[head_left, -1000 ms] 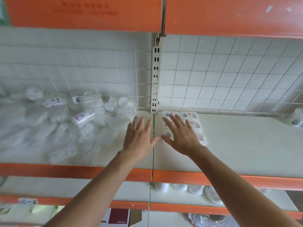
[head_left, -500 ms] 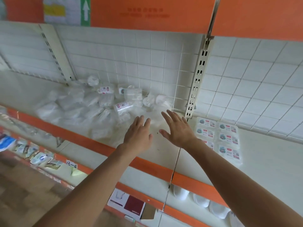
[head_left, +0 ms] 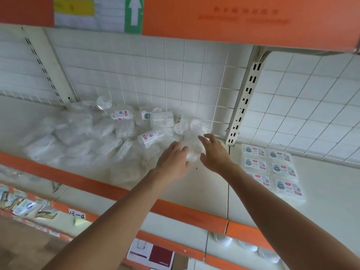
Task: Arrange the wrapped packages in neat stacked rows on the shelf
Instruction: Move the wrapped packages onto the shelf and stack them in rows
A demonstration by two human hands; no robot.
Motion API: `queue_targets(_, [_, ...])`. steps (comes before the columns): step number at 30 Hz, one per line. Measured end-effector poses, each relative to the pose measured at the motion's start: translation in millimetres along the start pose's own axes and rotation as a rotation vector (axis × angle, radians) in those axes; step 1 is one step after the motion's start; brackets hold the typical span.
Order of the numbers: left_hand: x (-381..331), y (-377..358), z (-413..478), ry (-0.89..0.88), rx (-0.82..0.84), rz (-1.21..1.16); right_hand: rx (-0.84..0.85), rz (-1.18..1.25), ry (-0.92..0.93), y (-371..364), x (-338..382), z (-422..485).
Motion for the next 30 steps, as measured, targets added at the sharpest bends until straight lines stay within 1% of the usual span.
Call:
queue_targets(5, [4, 3, 14, -0.021, 0.001, -0.066, -0.055, 0.107, -0.083, 2, 1, 7])
queue_targets(8, [5, 5, 20, -0.063, -0.011, 0.004, -0.098, 0.152, -0.116, 3, 1, 10])
queue_targets(10, [7, 7, 21, -0.077, -0.02, 0.029, -0.088, 0.162, -0.123, 2, 1, 12])
queue_targets(15, [14, 9, 19, -0.068, -0.001, -0.008, -0.071, 0.206, -0.102, 2, -4, 11])
queue_targets(19, [19, 11, 15, -0.034, -0.032, -0.065, -0.179, 0.195, -0.124, 5, -5, 8])
queue_targets(23, [20, 11, 10, -0.021, -0.053, -0.1, -0.227, 0.18, -0.103, 7, -7, 1])
queue_targets(27, [15, 7, 8, -0.019, -0.042, -0.149, -0.332, 0.186, -0.146, 8, -10, -10])
queue_targets(30, [9, 5, 8, -0.031, -0.055, -0.159, -0.376, 0.184, -0.17, 12, -14, -18])
Point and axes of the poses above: each hand's wrist, its own z-axis towards the middle knuckle, its own y-axis out of the back of the hand, x = y × z, the point moved 1 cm from there along z, towards the middle knuckle, and after that the axes turned 7 degrees about -z, right-handed, at the moved point
